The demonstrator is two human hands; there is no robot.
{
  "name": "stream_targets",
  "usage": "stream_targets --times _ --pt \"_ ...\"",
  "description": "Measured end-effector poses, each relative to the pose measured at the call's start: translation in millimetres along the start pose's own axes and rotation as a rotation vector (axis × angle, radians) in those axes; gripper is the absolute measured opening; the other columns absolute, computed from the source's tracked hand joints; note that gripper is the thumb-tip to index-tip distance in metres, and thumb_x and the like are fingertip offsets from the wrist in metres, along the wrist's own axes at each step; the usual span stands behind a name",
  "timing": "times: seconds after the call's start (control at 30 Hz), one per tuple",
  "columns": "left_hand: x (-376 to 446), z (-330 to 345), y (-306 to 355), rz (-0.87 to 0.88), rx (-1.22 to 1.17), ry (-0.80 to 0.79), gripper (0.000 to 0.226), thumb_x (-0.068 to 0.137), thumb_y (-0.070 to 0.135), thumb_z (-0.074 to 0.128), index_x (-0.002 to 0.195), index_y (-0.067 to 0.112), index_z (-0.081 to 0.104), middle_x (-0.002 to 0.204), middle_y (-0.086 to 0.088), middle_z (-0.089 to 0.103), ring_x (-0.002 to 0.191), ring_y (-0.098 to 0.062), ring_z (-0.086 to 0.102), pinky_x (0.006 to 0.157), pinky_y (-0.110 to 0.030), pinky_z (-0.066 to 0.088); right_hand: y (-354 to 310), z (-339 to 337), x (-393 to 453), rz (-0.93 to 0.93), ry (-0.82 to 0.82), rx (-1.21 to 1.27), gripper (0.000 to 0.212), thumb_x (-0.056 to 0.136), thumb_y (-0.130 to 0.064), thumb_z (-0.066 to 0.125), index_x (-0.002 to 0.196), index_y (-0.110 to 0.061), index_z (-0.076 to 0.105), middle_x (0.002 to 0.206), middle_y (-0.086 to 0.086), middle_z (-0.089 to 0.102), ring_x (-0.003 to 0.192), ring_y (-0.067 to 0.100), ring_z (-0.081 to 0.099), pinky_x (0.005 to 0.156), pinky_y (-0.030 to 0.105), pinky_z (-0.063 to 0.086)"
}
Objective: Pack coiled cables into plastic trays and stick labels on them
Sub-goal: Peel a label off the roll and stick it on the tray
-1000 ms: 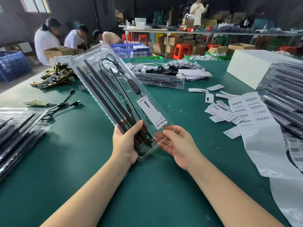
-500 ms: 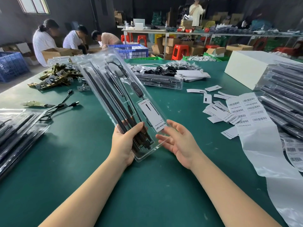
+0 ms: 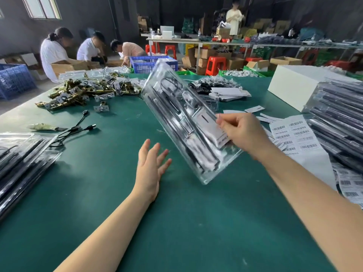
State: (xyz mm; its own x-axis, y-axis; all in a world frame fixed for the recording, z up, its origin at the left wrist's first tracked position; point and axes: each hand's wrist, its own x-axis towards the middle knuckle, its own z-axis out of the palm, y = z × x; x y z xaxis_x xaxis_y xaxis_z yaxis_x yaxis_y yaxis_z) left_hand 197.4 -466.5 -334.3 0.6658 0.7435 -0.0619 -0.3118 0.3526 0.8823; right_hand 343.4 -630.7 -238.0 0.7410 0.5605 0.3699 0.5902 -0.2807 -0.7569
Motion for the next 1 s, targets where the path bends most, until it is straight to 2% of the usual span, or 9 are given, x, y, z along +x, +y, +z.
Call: stream_targets --times 0.07,0.23,0.33,0.4,0.5,0.63,0.83,0.93,1.0 --pt "-1 -3 -2 0.195 0.180 0.053 0.060 0.092 0.035 0.051 0.146 0.032 0.026 0.150 0.005 0.035 0.125 -0.001 0.049 0.095 -0.030 0.048 -17 -22 13 -0.295 0.011 -0.266 0.026 0.093 -0.015 0.063 0.118 -0.009 0.068 0.055 -0.005 0.064 0.033 0.005 0.040 0.038 0.008 0.030" --pt "-8 -1 -2 0.672 0.679 0.207 0.082 0.086 0.027 0.052 0.152 0.025 0.003 0.159 -0.001 -0.007 0.147 -0.008 -0.005 0.121 -0.034 0.003 -28 -41 28 -0.812 -0.219 -0.965 0.044 0.095 -0.001 0.052 0.136 -0.017 0.055 0.084 0.011 0.074 0.057 0.023 0.064 0.050 0.029 0.050" --pt "-15 1 1 1.000 1.006 0.252 0.081 0.082 0.025 0.055 0.150 0.011 0.012 0.155 -0.028 -0.003 0.146 -0.030 -0.008 0.119 -0.036 -0.006 3 -37 11 -1.058 -0.206 -0.991 0.060 0.078 0.017 0.052 0.131 -0.009 0.060 0.088 0.012 0.072 0.055 0.026 0.063 0.045 0.034 0.051" --pt "-20 4 -1 1.100 1.231 0.225 0.077 0.079 0.029 0.054 0.147 0.016 0.022 0.155 -0.026 0.011 0.145 -0.037 0.004 0.118 -0.044 -0.001 34 -37 -6 -1.113 -0.154 -0.874 0.056 0.074 0.016 0.059 0.123 -0.009 0.066 0.102 0.015 0.073 0.067 0.027 0.070 0.051 0.035 0.056" --pt "-19 5 -9 1.191 1.538 0.083 0.065 0.072 0.027 0.066 0.136 0.023 0.053 0.147 -0.013 0.043 0.138 -0.032 0.033 0.114 -0.046 0.016 72 -28 -31 -0.996 -0.195 -0.767 0.054 0.075 0.014 0.066 0.120 -0.014 0.069 0.117 0.013 0.069 0.097 0.026 0.071 0.077 0.040 0.060" --pt "-17 5 -14 0.986 1.597 -0.300 0.042 0.072 0.025 0.081 0.113 0.030 0.072 0.127 -0.001 0.064 0.118 -0.025 0.060 0.103 -0.047 0.044 94 -13 -49 -0.822 -0.241 -0.727 0.058 0.067 0.015 0.076 0.115 -0.017 0.072 0.116 0.012 0.069 0.103 0.032 0.069 0.078 0.046 0.059" --pt "-8 0 -17 0.683 1.679 -0.513 0.040 0.100 0.043 0.037 0.140 0.044 0.042 0.151 0.017 0.036 0.143 -0.007 0.026 0.115 -0.028 0.014 95 -24 -47 -0.392 -0.474 -0.559 0.041 0.095 -0.019 0.060 0.134 -0.032 0.056 0.143 -0.002 0.051 0.139 0.019 0.040 0.115 0.029 0.029" --pt "-9 -1 -16 0.667 1.674 -0.540 0.042 0.101 0.034 0.037 0.141 0.045 0.041 0.151 0.017 0.035 0.144 -0.007 0.025 0.116 -0.028 0.013 98 -56 -33 -0.056 -0.035 -0.455 0.048 0.090 -0.027 0.066 0.136 -0.026 0.055 0.146 0.010 0.047 0.134 0.028 0.042 0.112 0.038 0.031" --pt "-9 1 -16 0.656 1.664 -0.529 0.042 0.101 0.032 0.037 0.140 0.046 0.041 0.151 0.018 0.035 0.143 -0.006 0.025 0.115 -0.025 0.012 108 -90 -23 0.284 0.220 -0.675 0.062 0.083 -0.041 0.069 0.137 -0.015 0.051 0.140 0.023 0.046 0.125 0.040 0.044 0.105 0.047 0.039"
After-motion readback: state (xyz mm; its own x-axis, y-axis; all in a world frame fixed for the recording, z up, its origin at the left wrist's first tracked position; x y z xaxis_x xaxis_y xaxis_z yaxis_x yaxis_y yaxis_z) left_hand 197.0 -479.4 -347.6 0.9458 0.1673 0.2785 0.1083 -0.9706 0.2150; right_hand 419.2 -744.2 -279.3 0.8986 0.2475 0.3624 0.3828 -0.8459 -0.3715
